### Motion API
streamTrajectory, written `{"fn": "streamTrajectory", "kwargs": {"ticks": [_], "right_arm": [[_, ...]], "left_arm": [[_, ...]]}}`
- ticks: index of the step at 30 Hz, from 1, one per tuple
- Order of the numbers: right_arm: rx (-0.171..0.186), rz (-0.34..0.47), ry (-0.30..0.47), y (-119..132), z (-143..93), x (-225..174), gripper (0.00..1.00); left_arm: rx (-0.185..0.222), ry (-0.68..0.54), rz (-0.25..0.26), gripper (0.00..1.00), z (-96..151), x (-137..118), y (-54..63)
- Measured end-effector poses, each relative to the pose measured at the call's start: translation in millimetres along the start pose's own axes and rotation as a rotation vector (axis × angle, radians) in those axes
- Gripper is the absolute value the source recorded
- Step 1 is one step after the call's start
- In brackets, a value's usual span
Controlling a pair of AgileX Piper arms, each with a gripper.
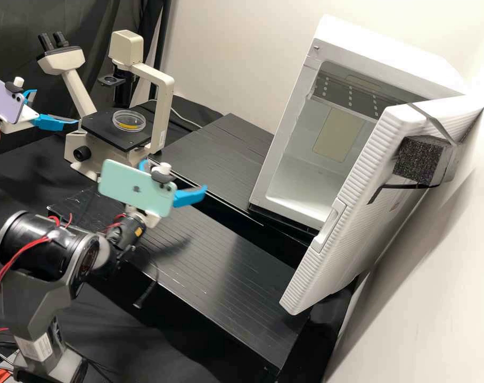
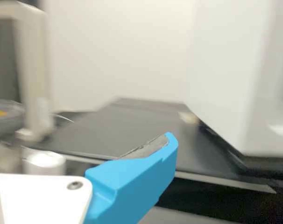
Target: Move the petri dish to the bench.
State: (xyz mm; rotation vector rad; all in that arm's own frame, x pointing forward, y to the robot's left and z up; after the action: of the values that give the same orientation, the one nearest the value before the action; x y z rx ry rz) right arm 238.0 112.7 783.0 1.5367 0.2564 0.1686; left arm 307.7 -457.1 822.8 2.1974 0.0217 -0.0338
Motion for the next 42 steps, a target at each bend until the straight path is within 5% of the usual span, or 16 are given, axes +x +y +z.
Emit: {"fn": "streamTrajectory", "kwargs": {"ticks": [12, 35, 42], "right_arm": [[-0.031, -0.030, 0.195, -25, -77, 21, 1.00], [-0.011, -0.213, 0.110, -111, -123, 148, 1.00], [-0.051, -0.231, 0.078, -131, -123, 173, 1.00]], "left_arm": [[0.000, 0.000, 0.000, 1.00, 0, 0, 0.0], [0.000, 0.000, 0.000, 1.00, 0, 0, 0.0], [0.000, 0.000, 0.000, 1.00, 0, 0, 0.0]]}}
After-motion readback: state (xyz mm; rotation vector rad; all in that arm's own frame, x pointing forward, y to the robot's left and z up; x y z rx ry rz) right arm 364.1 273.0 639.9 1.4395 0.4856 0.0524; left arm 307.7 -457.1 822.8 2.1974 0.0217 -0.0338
